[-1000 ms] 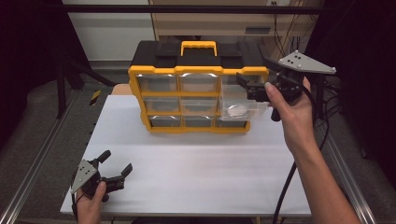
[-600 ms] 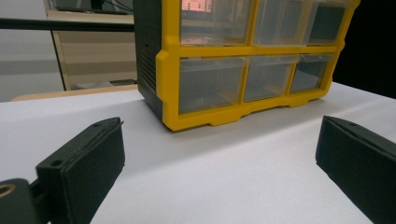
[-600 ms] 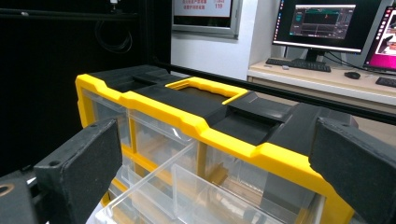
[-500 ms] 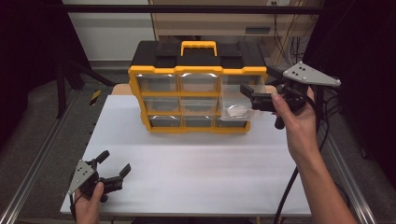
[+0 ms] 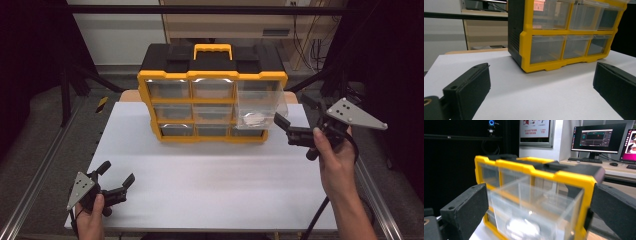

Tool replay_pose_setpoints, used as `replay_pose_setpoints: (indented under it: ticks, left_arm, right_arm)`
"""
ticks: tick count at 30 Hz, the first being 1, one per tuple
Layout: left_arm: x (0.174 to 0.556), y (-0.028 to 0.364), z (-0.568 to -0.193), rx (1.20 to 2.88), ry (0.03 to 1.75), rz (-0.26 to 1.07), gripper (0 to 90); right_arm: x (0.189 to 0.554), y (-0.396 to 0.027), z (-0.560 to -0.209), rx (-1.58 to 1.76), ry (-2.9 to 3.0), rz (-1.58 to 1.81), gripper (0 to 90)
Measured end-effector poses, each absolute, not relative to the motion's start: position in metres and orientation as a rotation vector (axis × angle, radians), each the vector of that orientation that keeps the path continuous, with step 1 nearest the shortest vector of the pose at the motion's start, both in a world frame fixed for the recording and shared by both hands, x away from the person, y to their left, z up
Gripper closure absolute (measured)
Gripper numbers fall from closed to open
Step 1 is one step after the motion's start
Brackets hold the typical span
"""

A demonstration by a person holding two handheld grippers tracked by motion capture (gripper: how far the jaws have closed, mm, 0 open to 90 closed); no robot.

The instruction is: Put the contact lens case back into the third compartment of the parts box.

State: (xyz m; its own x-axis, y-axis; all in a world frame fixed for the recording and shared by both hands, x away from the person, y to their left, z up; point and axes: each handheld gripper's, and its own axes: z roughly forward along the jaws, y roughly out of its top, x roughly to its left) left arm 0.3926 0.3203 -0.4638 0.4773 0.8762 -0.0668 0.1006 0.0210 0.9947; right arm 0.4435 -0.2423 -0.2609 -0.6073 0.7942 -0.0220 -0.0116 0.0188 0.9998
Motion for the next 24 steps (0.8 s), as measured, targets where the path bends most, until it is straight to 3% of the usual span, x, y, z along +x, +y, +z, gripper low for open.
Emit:
replay_pose_setpoints:
  ticks: [24]
  left_arm:
    - [0.39,0.329,-0.464,1.406,0.922,0.765,1.0]
  right_arm:
    - [0.413,-0.279,-0.346,0.862,1.647,1.611,2.7]
